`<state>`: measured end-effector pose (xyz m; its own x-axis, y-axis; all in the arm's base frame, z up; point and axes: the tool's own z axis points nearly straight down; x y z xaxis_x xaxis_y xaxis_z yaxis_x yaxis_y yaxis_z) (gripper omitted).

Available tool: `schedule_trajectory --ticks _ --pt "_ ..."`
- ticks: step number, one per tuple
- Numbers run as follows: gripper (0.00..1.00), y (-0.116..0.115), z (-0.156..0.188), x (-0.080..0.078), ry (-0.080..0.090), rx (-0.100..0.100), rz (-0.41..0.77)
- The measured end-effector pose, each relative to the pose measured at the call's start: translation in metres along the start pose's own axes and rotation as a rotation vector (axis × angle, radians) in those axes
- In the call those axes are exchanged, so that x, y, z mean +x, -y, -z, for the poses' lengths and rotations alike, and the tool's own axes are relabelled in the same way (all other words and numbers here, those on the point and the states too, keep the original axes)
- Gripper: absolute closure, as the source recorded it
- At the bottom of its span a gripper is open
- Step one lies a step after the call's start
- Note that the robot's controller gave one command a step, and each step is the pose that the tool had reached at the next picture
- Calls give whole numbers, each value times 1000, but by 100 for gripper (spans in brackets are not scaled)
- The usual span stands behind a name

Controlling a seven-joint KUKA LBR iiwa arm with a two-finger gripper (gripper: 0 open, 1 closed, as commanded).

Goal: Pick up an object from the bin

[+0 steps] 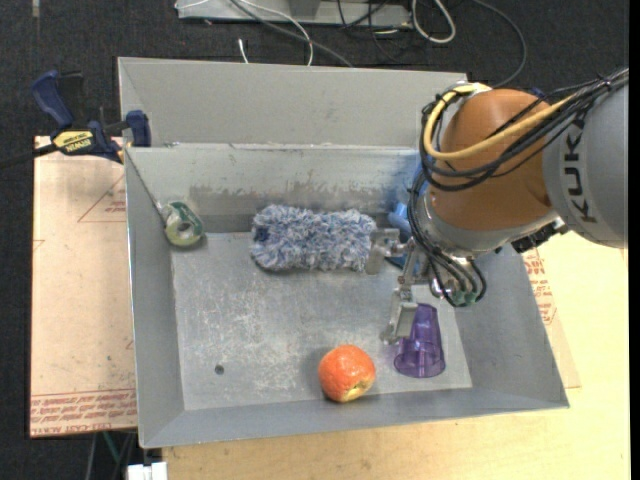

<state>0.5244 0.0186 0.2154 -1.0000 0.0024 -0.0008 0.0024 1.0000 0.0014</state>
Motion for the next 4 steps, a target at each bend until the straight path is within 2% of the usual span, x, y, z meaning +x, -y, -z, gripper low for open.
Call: schedule_trajectory --ticks 1,2,3,4 --pt "0 0 0 0 0 0 0" --pt "0 -35 -66 25 -3 -1 86" --pt "0 -39 -88 15 6 -1 142" --pt "0 -31 -116 17 4 -8 55"
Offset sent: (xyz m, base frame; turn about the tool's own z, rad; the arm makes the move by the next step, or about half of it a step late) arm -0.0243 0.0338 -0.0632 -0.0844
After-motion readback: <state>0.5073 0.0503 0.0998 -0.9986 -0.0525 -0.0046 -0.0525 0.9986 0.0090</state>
